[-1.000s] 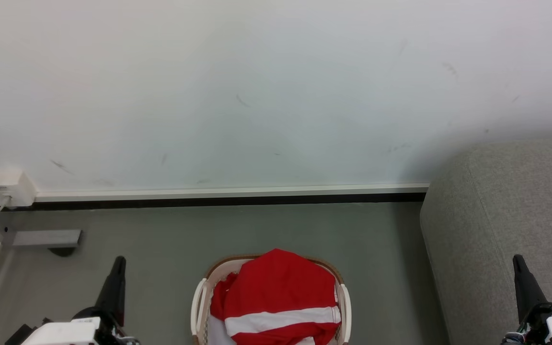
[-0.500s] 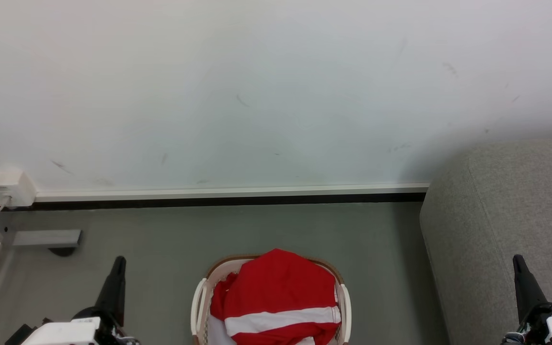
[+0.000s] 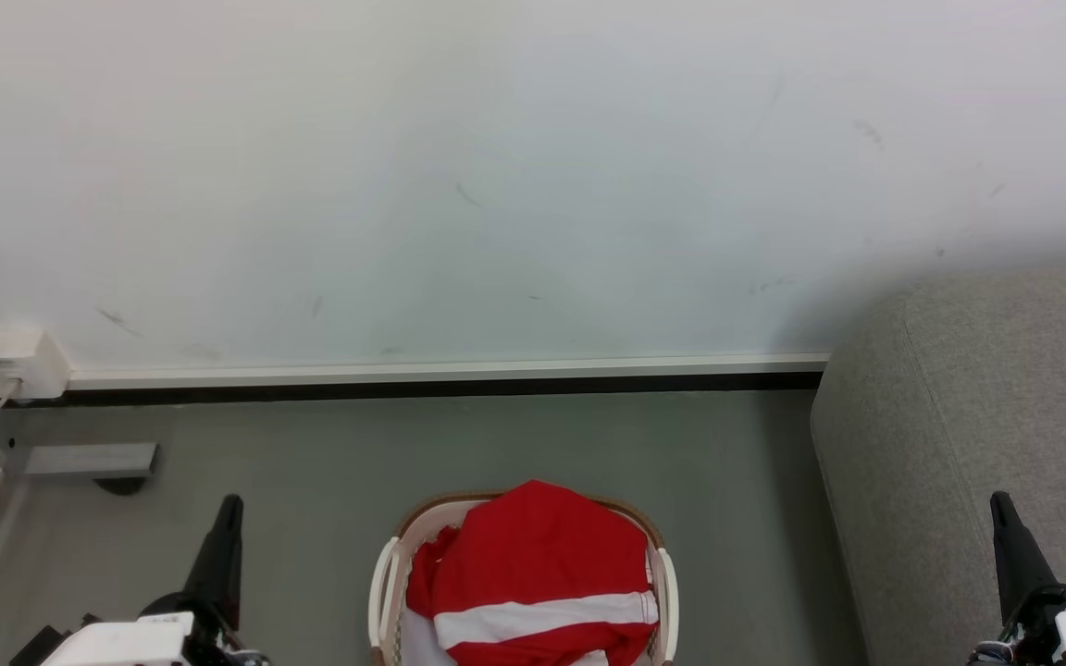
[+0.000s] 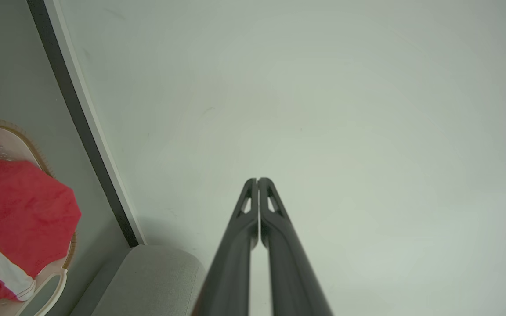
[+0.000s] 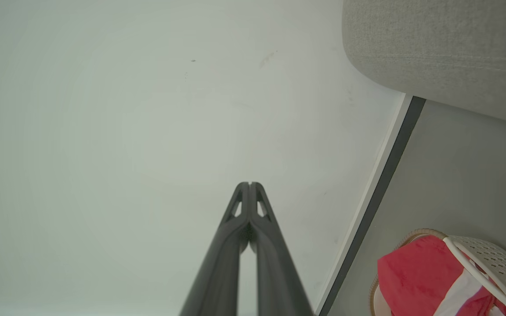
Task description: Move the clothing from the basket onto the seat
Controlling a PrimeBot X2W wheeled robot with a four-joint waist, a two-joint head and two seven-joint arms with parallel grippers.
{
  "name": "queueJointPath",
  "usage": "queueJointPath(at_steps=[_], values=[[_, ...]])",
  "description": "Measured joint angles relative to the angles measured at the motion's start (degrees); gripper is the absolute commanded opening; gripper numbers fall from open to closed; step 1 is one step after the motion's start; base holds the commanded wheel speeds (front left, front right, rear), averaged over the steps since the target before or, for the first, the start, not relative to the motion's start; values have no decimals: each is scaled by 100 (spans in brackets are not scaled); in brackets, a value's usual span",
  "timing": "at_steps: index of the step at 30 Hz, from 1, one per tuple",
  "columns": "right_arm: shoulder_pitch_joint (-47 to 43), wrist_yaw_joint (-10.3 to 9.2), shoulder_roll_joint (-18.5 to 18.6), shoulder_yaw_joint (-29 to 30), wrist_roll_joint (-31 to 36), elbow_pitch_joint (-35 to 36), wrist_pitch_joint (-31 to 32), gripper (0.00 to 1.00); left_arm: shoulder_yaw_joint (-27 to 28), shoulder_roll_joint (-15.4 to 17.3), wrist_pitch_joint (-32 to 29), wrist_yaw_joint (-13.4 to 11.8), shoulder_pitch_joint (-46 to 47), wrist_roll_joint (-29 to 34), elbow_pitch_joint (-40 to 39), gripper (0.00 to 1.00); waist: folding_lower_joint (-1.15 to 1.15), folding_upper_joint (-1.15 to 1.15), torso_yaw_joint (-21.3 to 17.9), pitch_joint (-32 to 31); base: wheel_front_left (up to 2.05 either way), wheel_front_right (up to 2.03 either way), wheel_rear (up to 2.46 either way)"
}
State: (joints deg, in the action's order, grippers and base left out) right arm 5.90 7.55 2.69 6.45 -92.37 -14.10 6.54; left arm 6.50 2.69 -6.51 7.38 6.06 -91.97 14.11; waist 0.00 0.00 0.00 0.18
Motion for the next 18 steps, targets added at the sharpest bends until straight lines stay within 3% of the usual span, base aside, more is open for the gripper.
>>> queueJointPath(at_steps=[18], values=[[0,0,0,0,0,0,0,0,0,0,0,0,0,0,0,0,0,0,0,0,0,0,0]])
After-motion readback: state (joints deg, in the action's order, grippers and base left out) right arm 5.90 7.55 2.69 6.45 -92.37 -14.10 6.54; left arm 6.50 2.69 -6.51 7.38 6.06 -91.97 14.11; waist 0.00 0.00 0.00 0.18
